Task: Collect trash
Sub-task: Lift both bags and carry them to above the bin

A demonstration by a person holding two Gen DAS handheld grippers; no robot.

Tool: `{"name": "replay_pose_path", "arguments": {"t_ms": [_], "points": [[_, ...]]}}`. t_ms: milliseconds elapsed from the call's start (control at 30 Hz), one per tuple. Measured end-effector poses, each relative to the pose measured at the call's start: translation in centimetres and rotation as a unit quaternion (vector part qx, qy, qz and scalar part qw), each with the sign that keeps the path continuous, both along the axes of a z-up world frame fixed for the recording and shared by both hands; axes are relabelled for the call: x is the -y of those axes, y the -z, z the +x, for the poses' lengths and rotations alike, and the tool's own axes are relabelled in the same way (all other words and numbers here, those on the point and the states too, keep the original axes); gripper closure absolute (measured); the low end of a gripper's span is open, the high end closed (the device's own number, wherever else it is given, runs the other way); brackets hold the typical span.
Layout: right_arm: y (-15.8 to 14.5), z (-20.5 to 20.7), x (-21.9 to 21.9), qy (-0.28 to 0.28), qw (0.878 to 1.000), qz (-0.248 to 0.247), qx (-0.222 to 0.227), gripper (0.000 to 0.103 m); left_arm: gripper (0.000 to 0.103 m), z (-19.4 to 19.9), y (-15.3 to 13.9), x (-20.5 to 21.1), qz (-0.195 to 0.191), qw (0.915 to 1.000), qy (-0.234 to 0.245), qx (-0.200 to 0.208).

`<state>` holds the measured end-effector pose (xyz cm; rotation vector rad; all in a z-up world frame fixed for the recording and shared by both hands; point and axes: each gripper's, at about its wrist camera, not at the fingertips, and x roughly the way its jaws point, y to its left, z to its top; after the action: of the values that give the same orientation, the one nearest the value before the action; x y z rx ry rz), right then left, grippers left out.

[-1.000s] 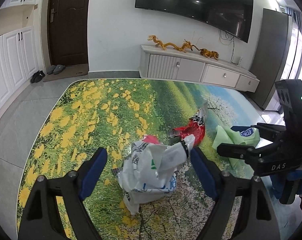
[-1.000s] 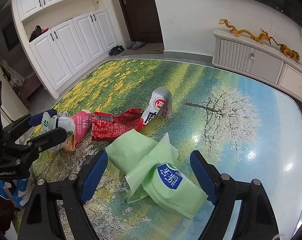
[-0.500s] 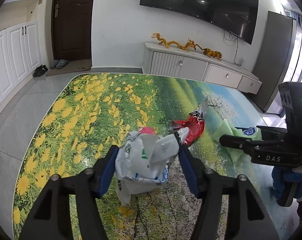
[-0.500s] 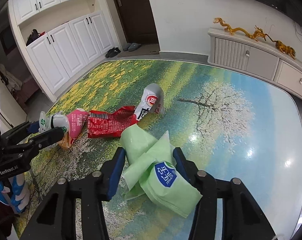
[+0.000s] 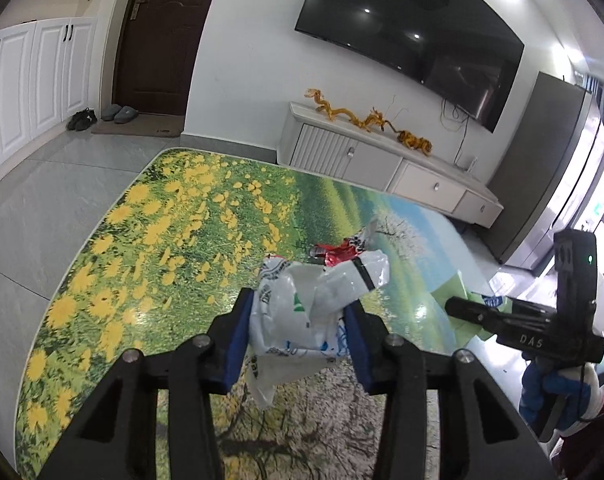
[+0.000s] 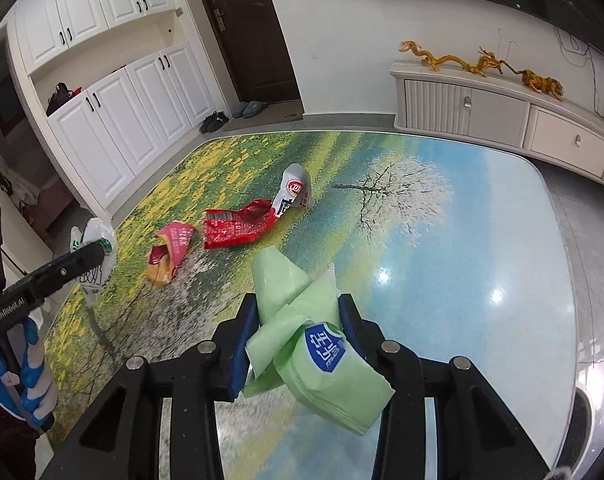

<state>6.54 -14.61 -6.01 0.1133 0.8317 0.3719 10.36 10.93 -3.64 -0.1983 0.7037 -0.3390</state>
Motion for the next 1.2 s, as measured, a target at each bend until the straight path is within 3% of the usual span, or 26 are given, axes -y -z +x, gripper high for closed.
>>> {"name": "replay_pose_path", "arguments": {"t_ms": [300, 533, 800, 1033, 1200], "points": [[-3.1, -5.5, 2.8, 0.038, 0.999, 0.011, 0.035, 0.066, 0.062, -4.5, -4.4, 0.0, 0.019, 0.9991, -0.01, 0.036], [-4.3, -9.9, 8.7, 0.104, 0.992, 0.022, 0.06, 0.066, 0.062, -6.1, -7.0, 5.7, 0.018, 0.9976, 0.045, 0.049], [-3.2, -14.7, 18.5, 0.219, 0.973, 0.039, 0.061, 0.066, 0.062, -6.1, -7.7, 18.1, 0.032, 0.9861, 0.159, 0.037], [0.4, -16.6, 26.8, 0.31, 0.948, 0.069, 0.032, 0.066, 0.062, -5.6, -6.4, 31.2, 0.058, 0.9639, 0.26, -0.002], [5.0, -16.1, 31.8, 0.356, 0.93, 0.089, -0.017, 0.064, 0.061, -5.3, -4.1, 40.6, 0.075, 0.945, 0.316, -0.04]]}}
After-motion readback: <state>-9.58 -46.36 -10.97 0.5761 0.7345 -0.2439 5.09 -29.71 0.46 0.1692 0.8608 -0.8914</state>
